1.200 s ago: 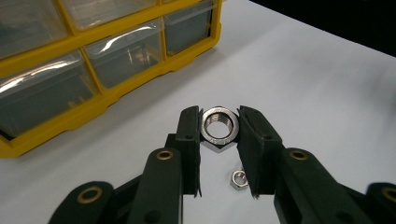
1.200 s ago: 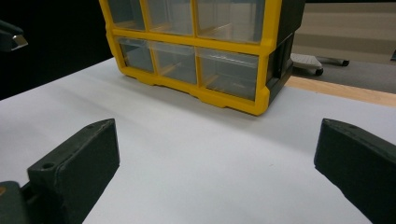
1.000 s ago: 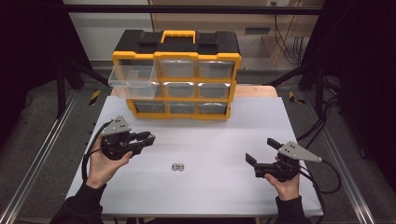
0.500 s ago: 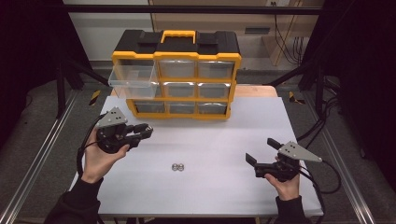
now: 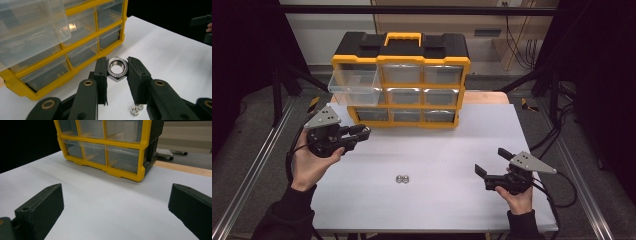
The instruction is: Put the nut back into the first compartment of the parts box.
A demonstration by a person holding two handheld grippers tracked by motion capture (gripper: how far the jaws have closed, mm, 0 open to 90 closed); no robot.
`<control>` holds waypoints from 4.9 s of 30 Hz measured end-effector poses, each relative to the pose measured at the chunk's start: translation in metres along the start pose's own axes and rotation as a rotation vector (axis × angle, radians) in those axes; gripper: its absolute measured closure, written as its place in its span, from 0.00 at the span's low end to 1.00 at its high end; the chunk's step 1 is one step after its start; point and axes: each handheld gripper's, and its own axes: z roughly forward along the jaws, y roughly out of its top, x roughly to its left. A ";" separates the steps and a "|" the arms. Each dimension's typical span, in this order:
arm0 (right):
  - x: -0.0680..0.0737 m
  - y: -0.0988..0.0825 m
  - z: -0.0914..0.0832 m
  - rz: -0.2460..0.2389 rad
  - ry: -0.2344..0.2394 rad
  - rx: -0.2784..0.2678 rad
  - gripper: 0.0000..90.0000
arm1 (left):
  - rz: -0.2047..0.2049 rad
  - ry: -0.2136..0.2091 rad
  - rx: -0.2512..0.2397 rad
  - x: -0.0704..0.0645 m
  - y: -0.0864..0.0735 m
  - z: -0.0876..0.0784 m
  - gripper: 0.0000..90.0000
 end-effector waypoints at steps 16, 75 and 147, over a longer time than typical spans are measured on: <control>0.000 0.000 0.000 0.000 -0.001 -0.003 0.01 | 0.007 0.022 -0.024 0.008 0.022 -0.011 0.78; -0.001 0.001 -0.002 0.000 -0.002 -0.004 0.01 | 0.005 0.152 -0.023 0.038 0.086 -0.011 0.78; -0.001 0.001 -0.002 -0.005 -0.001 0.001 0.01 | -0.100 0.270 0.074 0.092 0.084 0.043 0.78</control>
